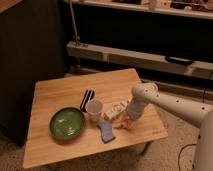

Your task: Place the pepper in the ceramic cup

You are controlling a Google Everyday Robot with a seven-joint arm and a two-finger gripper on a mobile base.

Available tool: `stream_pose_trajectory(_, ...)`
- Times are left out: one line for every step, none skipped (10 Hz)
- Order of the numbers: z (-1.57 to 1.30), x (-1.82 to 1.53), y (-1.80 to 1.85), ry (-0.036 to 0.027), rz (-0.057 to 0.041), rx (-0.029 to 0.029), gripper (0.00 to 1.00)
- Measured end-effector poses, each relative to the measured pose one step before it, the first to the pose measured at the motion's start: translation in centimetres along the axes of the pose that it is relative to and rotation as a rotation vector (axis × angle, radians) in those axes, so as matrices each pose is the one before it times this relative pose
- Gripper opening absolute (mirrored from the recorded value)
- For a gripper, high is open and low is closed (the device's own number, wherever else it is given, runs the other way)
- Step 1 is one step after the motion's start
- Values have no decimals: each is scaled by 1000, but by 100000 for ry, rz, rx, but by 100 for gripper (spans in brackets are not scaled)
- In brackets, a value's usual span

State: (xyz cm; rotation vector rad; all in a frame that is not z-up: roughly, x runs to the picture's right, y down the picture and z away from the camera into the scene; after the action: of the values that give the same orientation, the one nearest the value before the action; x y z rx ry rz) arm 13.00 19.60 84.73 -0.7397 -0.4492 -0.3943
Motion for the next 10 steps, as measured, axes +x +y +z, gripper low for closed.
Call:
stream_pose_trajectory(-283, -127, -99, 40, 0, 573, 14)
stream_pose_trajectory(-537, -68, -143, -486, 614, 1910, 14)
stream_pose_trajectory(-864, 7, -142, -896, 1389, 2856, 14)
stream_pose_trajectory(-1873, 357, 4, -1660, 3515, 5920, 14)
stream_pose_trajectory(-1945, 363, 8, -1160, 2660, 4413, 14)
stream_pose_trajectory(-2118, -142, -556, -1381, 1234, 4261, 14)
stream_pose_trajectory(-3198, -960, -1468, -3048, -816, 6387, 14)
stream_pose_trajectory(-2036, -1090, -1404, -3311, -2004, 4599, 14)
stream_pose_trajectory(-1370, -1449, -1797, -3739, -2799, 3651, 14)
stream_pose_trajectory(-695, -2255, -2944, -6034, -4630, 4190, 14)
